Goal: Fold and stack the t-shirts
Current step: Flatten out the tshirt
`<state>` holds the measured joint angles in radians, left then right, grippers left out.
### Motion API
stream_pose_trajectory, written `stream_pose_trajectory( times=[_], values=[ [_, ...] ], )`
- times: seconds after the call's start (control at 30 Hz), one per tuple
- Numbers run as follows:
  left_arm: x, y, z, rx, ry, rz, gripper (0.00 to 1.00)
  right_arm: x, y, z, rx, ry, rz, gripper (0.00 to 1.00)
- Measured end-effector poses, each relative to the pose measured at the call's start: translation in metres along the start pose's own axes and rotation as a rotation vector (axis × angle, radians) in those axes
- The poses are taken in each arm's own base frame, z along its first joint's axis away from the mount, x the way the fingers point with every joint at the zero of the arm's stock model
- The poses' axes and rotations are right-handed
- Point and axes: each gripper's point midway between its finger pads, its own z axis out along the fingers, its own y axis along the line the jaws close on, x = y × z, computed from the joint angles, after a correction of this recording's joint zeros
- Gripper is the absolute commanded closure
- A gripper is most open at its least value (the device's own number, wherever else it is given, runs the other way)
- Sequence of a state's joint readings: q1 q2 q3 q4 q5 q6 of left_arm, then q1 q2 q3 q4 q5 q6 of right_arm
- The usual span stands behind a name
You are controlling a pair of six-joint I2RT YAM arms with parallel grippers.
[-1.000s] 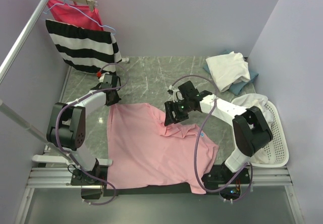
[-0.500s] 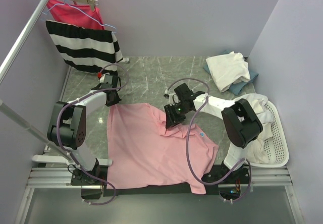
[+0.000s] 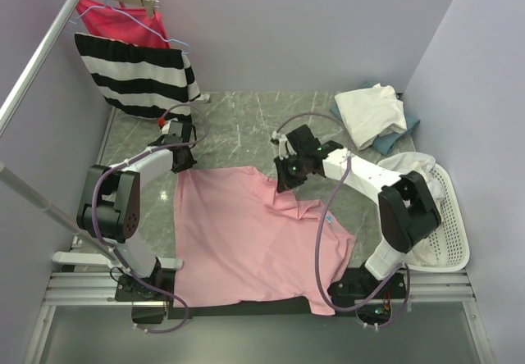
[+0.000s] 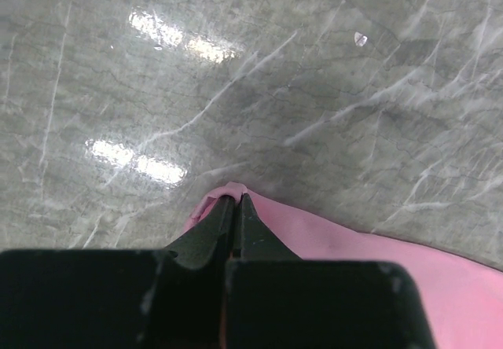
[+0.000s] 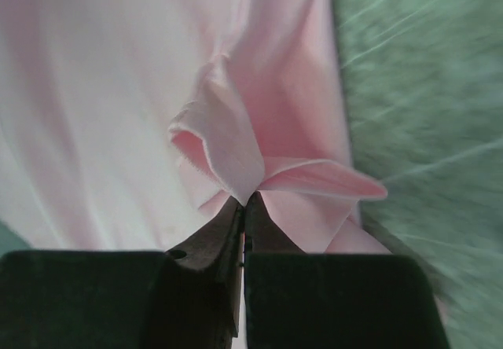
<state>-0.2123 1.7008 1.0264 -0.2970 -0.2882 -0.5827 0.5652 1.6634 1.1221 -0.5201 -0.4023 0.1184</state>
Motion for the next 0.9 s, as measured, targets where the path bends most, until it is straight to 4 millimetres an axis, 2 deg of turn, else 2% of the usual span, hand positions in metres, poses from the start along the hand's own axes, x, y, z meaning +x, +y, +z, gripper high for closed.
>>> stream_pose_trajectory(
  times=[0.1, 0.27, 0.37, 0.43, 0.5, 0.53, 0.6, 0.63, 0.7, 0.8, 0.9],
  values=[
    [-0.001, 0.003, 0.0, -0.014, -0.006, 0.003, 0.99, -0.032, -0.008, -0.019, 0.101, -0.09, -0.023, 1.0],
    [-0.008, 0.015, 0.003, -0.048, -0.018, -0.004, 0.99, -0.103, -0.029, -0.052, 0.28, -0.262, -0.025, 1.0],
    [-0.018, 0.025, 0.004, -0.077, -0.038, -0.02, 0.99, -0.144, -0.056, -0.054, 0.409, -0.31, 0.005, 1.0],
    [-0.029, 0.029, 0.006, -0.097, -0.058, -0.034, 0.99, -0.164, -0.08, -0.044, 0.493, -0.314, 0.044, 1.0],
    [-0.041, 0.032, 0.011, -0.118, -0.08, -0.045, 0.99, -0.172, -0.104, -0.029, 0.555, -0.297, 0.088, 1.0],
    [-0.047, 0.032, 0.013, -0.126, -0.09, -0.049, 0.99, -0.173, -0.119, -0.02, 0.584, -0.281, 0.116, 0.88],
    [-0.059, 0.033, 0.018, -0.144, -0.107, -0.048, 0.99, -0.17, -0.146, -0.004, 0.625, -0.25, 0.168, 0.78],
    [-0.065, 0.032, 0.021, -0.153, -0.116, -0.049, 0.99, -0.166, -0.158, 0.003, 0.633, -0.235, 0.188, 0.46],
    [-0.074, 0.034, 0.029, -0.176, -0.13, -0.049, 0.99, -0.16, -0.175, 0.015, 0.639, -0.212, 0.222, 0.33],
    [-0.081, 0.042, 0.036, -0.218, -0.14, -0.053, 0.99, -0.152, -0.199, 0.013, 0.674, -0.203, 0.261, 0.26],
    [-0.084, 0.057, 0.042, -0.256, -0.14, -0.058, 0.99, -0.156, -0.209, -0.003, 0.688, -0.273, 0.278, 0.26]
  ],
)
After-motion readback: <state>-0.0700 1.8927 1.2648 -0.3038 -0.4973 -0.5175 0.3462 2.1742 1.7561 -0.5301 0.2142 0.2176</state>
